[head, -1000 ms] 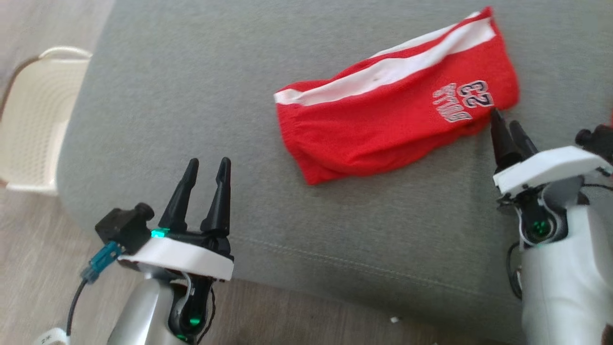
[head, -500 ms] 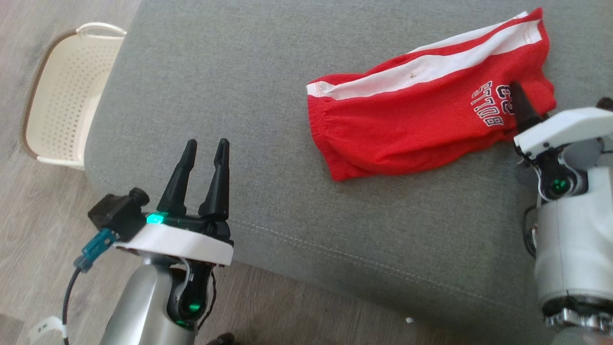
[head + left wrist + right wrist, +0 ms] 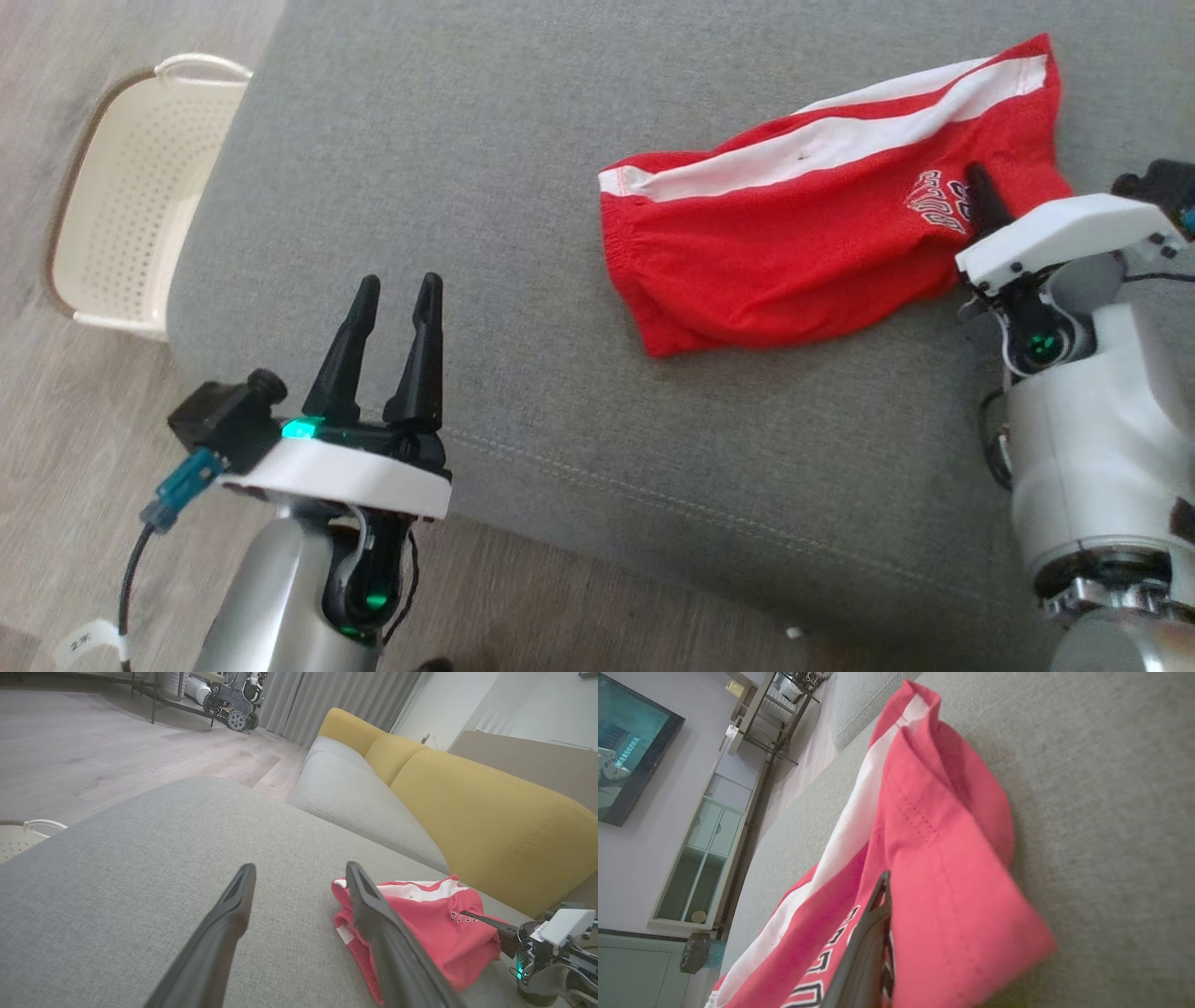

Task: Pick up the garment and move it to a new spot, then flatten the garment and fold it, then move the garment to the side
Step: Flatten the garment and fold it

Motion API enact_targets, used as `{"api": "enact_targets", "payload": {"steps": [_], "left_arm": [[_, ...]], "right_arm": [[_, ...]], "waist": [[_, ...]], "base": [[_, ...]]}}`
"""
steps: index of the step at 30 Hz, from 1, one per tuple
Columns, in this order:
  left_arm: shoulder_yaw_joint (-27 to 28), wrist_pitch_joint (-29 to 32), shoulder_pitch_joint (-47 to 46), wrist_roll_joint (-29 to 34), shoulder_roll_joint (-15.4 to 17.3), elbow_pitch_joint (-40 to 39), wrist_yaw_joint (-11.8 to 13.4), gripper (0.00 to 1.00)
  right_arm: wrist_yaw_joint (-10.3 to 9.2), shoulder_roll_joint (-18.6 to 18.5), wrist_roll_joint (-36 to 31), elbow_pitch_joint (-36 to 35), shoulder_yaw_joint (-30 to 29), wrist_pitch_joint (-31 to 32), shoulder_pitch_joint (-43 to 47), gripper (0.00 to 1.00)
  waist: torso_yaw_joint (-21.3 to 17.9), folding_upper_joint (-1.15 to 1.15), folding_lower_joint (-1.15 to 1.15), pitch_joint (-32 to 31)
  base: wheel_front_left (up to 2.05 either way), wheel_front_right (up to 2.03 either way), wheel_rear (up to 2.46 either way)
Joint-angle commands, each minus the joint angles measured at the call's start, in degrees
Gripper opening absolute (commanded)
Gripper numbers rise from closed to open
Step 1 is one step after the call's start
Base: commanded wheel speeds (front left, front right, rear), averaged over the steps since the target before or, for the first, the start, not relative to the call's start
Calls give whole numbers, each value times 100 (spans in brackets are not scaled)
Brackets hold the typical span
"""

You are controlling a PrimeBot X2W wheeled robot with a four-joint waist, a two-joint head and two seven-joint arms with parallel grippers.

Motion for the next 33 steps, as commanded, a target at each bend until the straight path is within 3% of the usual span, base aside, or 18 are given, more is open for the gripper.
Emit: {"api": "enact_targets", "payload": {"steps": [1, 15, 22, 26, 33], "left_arm": [[225, -70, -71, 50, 48, -163, -34, 100], [428, -70, 7, 248, 48, -159, -35, 100], [495, -70, 89, 313, 48, -138, -35, 100], [498, -70, 125, 327, 48, -140, -35, 100], [439, -70, 144, 365, 48, -100, -35, 100]], "right_arm": [[36, 168, 78, -104, 173, -78, 50, 0], [36, 169, 1002, -770, 879, -1312, 825, 0], [36, 169, 742, -657, 909, -1607, 1382, 0], [36, 169, 978, -542, 1035, -1686, 1648, 0], [36, 169, 871, -365, 1373, -2159, 1548, 0]], "waist": [[-56, 0, 0, -47], [-874, 0, 0, -429], [-1202, 0, 0, -617], [-1299, 0, 0, -690], [-1316, 0, 0, -768]], "base": [[0, 0, 0], [0, 0, 0], [0, 0, 0], [0, 0, 0], [0, 0, 0]]}}
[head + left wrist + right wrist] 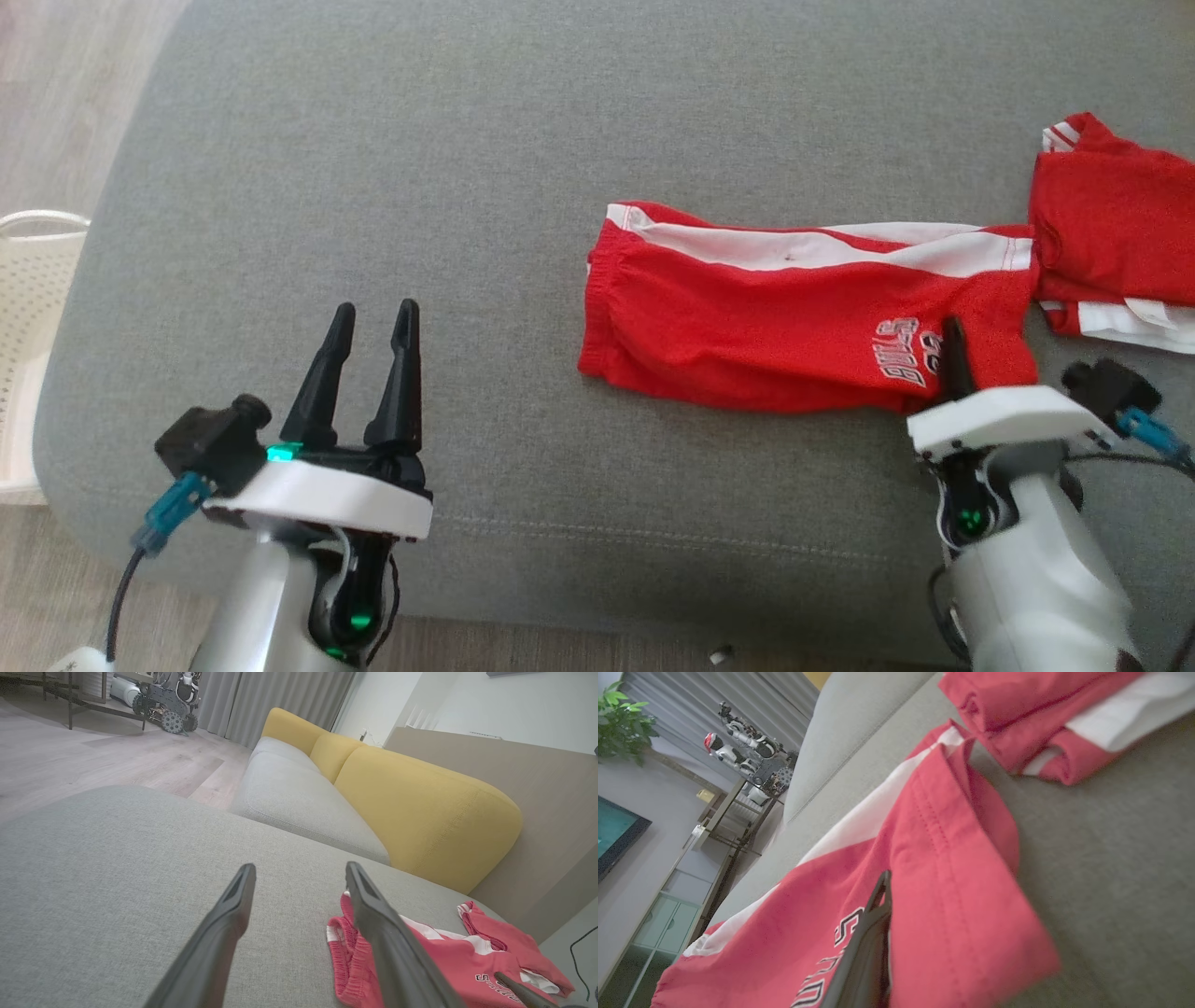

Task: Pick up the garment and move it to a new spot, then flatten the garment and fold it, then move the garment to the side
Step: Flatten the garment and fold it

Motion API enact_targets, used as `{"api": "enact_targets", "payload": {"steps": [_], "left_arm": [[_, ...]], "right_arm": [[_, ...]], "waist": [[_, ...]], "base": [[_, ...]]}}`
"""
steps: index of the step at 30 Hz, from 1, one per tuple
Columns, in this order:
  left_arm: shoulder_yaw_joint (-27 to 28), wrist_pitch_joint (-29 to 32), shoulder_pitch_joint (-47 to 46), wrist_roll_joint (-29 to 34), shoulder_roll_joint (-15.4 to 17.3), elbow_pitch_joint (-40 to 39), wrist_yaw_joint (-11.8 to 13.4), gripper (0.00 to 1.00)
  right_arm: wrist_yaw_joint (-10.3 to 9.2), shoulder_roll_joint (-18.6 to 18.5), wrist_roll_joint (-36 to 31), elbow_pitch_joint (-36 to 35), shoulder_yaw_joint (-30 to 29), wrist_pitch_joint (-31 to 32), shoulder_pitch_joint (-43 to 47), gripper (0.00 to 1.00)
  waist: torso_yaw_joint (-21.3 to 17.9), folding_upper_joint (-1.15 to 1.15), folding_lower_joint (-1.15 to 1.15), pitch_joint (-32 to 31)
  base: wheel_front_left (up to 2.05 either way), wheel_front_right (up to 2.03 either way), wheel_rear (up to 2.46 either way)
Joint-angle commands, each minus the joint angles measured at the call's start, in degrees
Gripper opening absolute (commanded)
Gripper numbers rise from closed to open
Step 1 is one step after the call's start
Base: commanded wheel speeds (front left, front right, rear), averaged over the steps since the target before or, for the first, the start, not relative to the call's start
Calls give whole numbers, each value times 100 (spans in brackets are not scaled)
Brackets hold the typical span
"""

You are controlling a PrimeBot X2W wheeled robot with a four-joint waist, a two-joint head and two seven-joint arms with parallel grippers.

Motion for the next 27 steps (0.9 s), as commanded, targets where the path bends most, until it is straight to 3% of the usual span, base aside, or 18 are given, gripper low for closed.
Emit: {"api": "enact_targets", "payload": {"steps": [1, 13, 21, 27], "left_arm": [[164, -70, -90, 63, 47, -160, -35, 100], [226, -70, 13, 66, 47, -134, -35, 100], [218, -70, 14, 52, 47, -141, -35, 100], [179, -70, 4, 13, 47, -142, -35, 100]], "right_arm": [[36, 82, -143, -157, 275, -186, -297, 0], [36, 82, -745, -913, 1362, -658, -340, 0], [36, 82, -1015, -1679, 2356, -399, -110, 0], [36, 82, -1195, -1786, 2699, -120, -68, 0]], "waist": [[20, 0, 0, -19], [185, 0, 0, -146], [298, 0, 0, -134], [424, 0, 0, -111]], "base": [[0, 0, 0], [0, 0, 0], [0, 0, 0], [0, 0, 0]]}}
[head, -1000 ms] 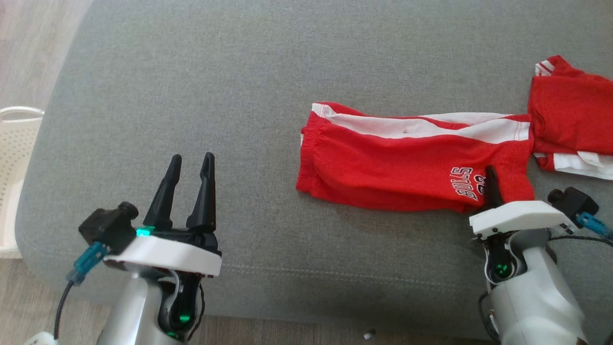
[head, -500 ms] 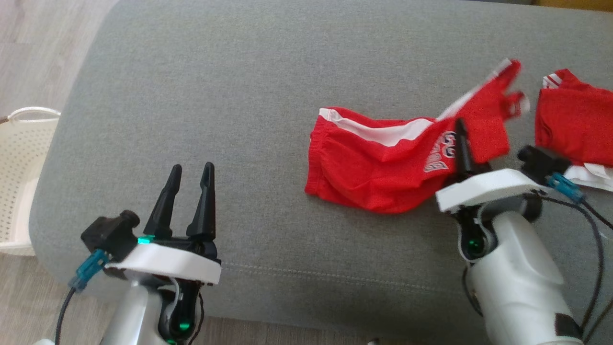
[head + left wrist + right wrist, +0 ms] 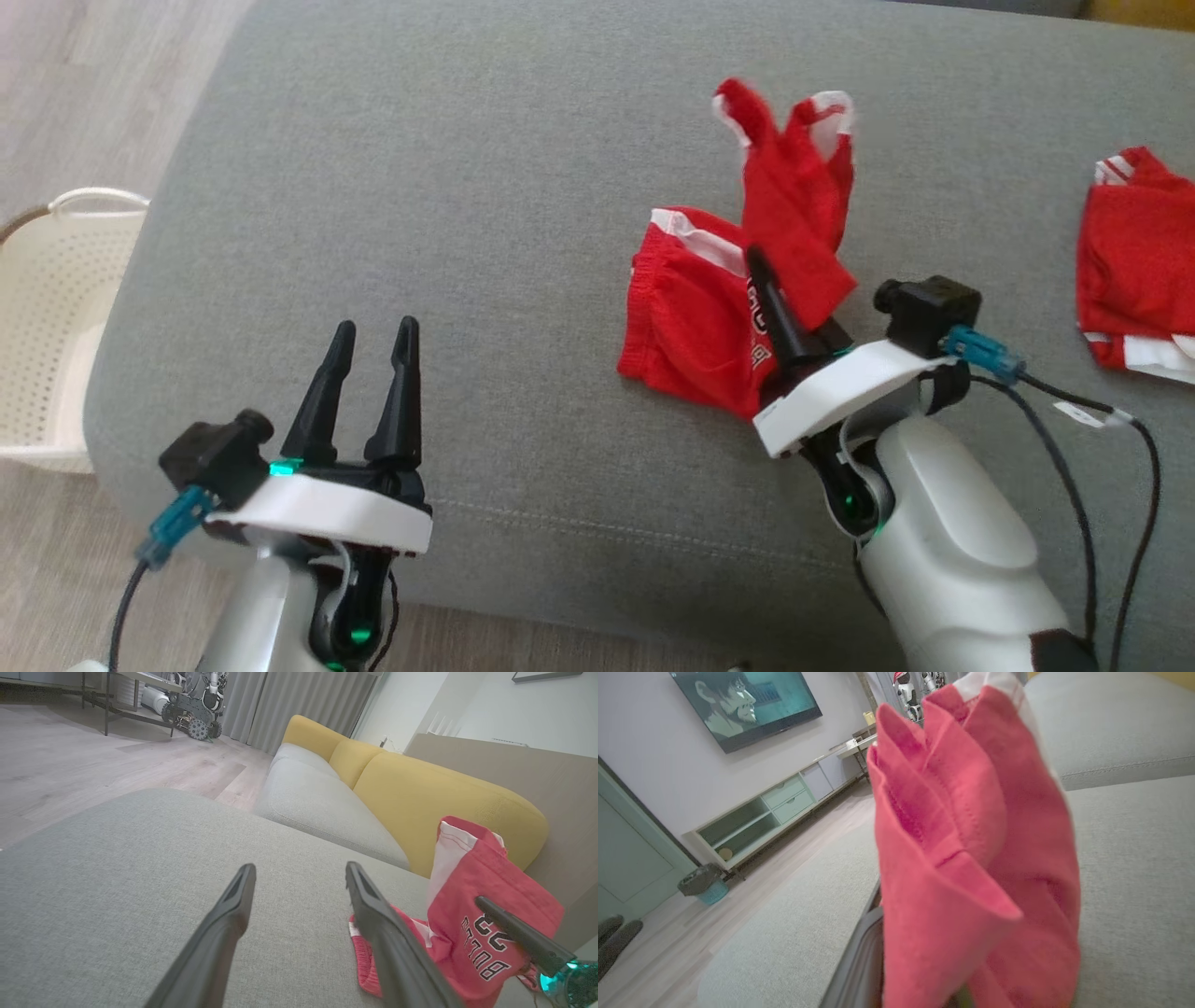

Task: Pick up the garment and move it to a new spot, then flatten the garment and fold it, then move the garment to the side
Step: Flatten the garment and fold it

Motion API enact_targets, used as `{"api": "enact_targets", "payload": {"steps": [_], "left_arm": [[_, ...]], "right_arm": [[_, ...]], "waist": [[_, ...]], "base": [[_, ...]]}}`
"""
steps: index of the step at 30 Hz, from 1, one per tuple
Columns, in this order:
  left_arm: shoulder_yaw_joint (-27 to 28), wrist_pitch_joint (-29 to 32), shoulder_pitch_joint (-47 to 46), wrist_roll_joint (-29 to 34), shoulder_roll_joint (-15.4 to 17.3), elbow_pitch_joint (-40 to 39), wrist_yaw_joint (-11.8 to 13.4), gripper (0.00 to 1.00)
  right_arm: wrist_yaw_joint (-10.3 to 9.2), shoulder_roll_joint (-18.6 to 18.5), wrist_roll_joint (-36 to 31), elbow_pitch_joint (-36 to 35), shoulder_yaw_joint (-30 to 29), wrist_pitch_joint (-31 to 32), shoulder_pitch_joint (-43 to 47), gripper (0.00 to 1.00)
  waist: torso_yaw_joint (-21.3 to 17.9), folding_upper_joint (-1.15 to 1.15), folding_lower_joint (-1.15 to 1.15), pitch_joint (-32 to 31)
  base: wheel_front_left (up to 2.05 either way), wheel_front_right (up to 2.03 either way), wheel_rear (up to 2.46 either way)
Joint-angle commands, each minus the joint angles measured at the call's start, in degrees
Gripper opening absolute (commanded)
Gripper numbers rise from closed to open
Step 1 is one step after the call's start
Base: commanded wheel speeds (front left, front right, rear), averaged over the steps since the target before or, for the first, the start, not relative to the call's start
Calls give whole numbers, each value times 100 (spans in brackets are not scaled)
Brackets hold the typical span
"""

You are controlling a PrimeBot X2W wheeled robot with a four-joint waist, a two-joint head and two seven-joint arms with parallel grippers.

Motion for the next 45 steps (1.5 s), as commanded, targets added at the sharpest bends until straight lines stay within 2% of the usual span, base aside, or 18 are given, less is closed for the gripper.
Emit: {"api": "enact_targets", "payload": {"steps": [1, 5, 6, 7, 8, 18, 21, 26, 33, 45], "left_arm": [[154, -70, -135, -33, 46, -176, -35, 100], [128, -70, -135, -65, 46, -178, -35, 100], [124, -70, -134, -76, 46, -176, -35, 100], [126, -70, -134, -87, 46, -173, -35, 100], [127, -70, -133, -99, 46, -169, -35, 100], [133, -70, -113, -155, 46, -163, -35, 100], [131, -70, -141, -163, 46, -164, -35, 100], [151, -70, -161, -148, 45, -173, -35, 100], [175, -70, -157, -116, 45, -226, -35, 100], [260, -70, -93, -161, 45, -670, -35, 100]], "right_arm": [[36, 84, -63, -169, 148, 18, -54, 0], [36, 84, -193, -29, 343, 175, -79, 0], [36, 84, -194, 3, 389, 222, -84, 22], [36, 84, -212, 4, 447, 221, -96, 88], [36, 84, -166, -4, 475, 213, -91, 100], [36, 84, 335, -232, 1222, 449, -40, 100], [36, 84, 507, -296, 1273, 480, -61, 100], [36, 84, 367, -292, 814, 329, -190, 100], [36, 84, -251, -441, 24, 73, -188, 100], [36, 84, -1369, -1454, -1306, -338, 745, 100]], "waist": [[32, 0, 0, 9], [129, 0, 0, 43], [155, 0, 0, 51], [178, 0, 0, 59], [202, 0, 0, 67], [269, 0, 0, 137], [245, 0, 0, 168], [166, 0, 0, 182], [1, 0, 0, 105], [-437, 0, 0, -93]], "base": [[0, 0, 0], [0, 0, 0], [0, 0, 0], [0, 0, 0], [0, 0, 0], [0, 0, 0], [0, 0, 0], [0, 0, 0], [0, 0, 0], [0, 0, 0]]}}
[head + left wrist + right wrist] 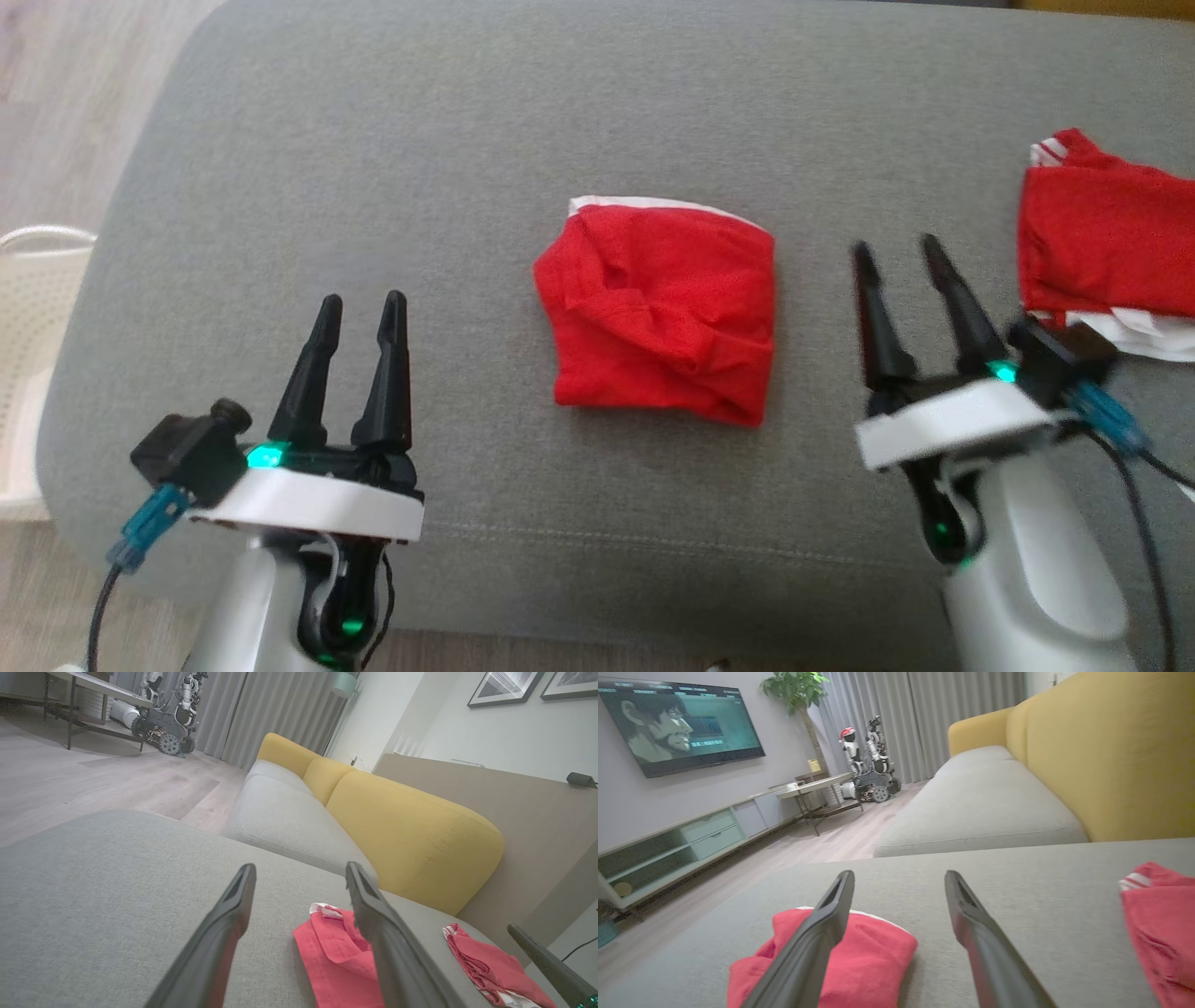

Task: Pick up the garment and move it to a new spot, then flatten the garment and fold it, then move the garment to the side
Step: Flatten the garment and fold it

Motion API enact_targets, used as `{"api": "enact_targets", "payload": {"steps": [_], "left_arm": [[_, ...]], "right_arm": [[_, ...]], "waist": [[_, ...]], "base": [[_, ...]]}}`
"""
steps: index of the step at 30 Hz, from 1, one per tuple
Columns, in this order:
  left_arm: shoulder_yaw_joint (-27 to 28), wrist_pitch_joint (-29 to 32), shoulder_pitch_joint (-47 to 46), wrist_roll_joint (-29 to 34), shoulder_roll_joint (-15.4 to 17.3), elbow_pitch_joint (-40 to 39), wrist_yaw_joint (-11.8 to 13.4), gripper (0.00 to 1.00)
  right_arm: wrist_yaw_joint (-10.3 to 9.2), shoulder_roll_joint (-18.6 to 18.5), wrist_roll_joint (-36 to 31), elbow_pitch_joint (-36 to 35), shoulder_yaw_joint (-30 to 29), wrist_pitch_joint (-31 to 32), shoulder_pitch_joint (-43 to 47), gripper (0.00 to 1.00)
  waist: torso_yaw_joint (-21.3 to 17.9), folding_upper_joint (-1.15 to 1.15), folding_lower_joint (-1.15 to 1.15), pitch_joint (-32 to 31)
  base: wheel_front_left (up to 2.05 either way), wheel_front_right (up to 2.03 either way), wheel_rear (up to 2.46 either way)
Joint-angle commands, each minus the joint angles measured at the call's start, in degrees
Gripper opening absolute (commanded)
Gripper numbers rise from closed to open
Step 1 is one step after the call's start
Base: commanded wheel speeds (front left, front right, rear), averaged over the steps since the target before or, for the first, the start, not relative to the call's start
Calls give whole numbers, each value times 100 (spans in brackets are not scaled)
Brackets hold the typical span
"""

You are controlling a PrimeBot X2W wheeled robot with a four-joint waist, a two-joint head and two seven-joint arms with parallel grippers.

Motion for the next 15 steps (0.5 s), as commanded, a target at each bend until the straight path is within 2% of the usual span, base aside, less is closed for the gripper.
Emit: {"api": "enact_targets", "payload": {"steps": [1, 7, 15], "left_arm": [[214, -70, -92, 2, 44, -229, -35, 100], [222, -70, -5, 112, 44, -313, -35, 100], [157, -70, 85, 171, 44, -381, -35, 100]], "right_arm": [[36, 90, -53, -312, 35, -96, 6, 100], [36, 90, -175, -678, -307, -230, 530, 100], [36, 90, -325, -820, -388, -267, 691, 100]], "waist": [[-77, 0, 0, -37], [-257, 0, 0, -62], [-371, 0, 0, -55]], "base": [[0, 0, 0], [0, 0, 0], [0, 0, 0]]}}
